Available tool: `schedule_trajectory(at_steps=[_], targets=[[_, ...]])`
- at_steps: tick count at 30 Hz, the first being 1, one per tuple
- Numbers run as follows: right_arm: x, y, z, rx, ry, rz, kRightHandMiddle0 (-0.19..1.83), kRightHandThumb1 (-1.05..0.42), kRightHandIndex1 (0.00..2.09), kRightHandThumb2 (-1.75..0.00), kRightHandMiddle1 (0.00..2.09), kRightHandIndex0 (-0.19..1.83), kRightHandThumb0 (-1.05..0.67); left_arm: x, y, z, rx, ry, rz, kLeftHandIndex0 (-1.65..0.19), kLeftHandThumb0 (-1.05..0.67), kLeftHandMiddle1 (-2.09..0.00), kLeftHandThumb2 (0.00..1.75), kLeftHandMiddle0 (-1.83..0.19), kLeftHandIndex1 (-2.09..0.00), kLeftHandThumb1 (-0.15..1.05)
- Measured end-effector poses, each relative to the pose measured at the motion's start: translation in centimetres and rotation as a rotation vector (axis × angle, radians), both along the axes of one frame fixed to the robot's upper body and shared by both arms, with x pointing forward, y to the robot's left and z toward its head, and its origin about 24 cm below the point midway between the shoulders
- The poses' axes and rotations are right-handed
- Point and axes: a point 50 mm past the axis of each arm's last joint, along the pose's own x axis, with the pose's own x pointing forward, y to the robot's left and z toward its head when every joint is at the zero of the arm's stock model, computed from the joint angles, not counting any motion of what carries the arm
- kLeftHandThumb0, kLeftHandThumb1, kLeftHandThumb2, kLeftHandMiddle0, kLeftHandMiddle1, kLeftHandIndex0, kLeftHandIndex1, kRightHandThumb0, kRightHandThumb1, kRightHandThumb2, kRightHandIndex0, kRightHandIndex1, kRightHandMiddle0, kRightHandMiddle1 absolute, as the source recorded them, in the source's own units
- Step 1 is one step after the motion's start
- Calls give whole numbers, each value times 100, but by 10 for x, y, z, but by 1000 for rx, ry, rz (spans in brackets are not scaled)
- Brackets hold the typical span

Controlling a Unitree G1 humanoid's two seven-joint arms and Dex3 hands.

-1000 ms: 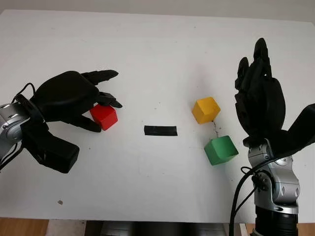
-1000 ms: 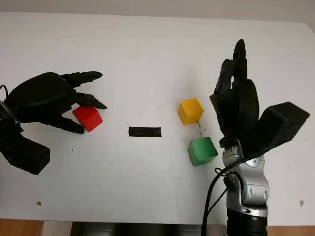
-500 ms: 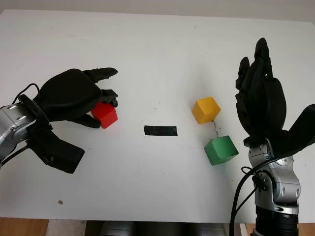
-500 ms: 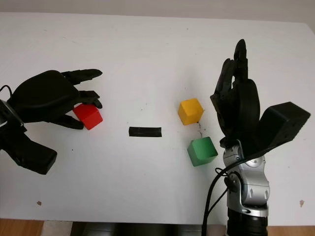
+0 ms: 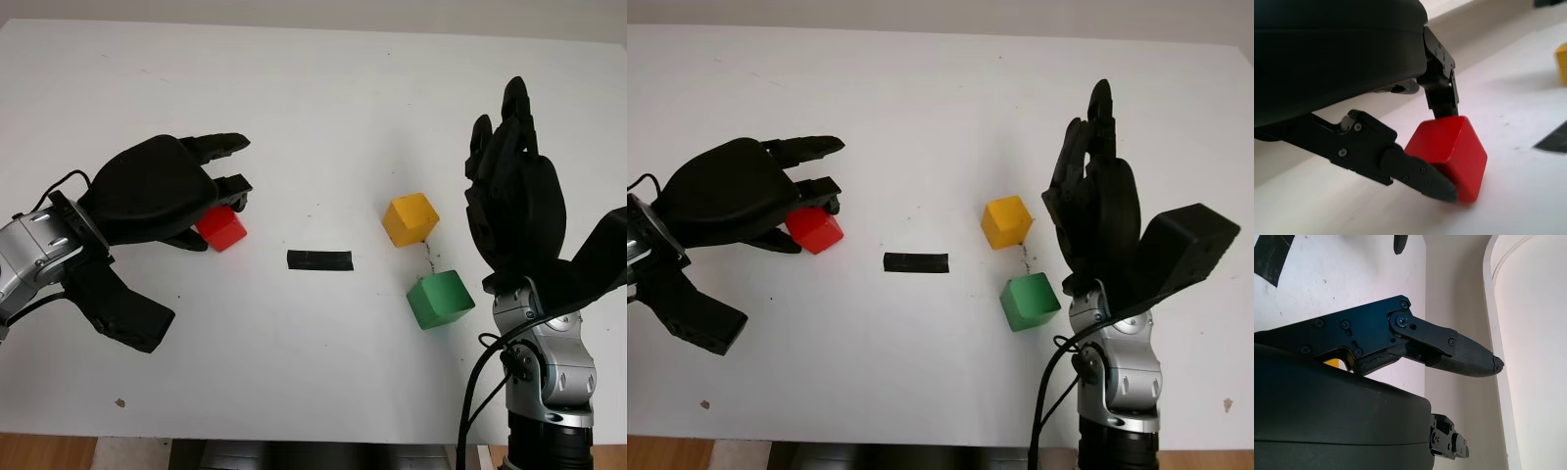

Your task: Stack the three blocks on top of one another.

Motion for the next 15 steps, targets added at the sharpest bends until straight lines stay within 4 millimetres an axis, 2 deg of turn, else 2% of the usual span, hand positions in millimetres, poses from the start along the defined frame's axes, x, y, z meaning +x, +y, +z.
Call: schedule_trajectory(at_steps=[5,9,15], targets=[[0,1,-1,8,3,1,-19,-105,0,-77,0,-19,-71,0,-15,15,-67,118,-108,-42,-51,-6,5,-32,-134,97],[0,2,-1,9,6,-7,-19,-105,0,-76,0,-19,-71,2,-31,22,-82,150,-184,-43,-52,-7,5,-33,-139,96],[0,5,-2,8,10,7,-19,-105,0,-76,0,-19,-72,8,-50,22,-52,180,-246,-36,-49,-8,6,-35,-153,98]])
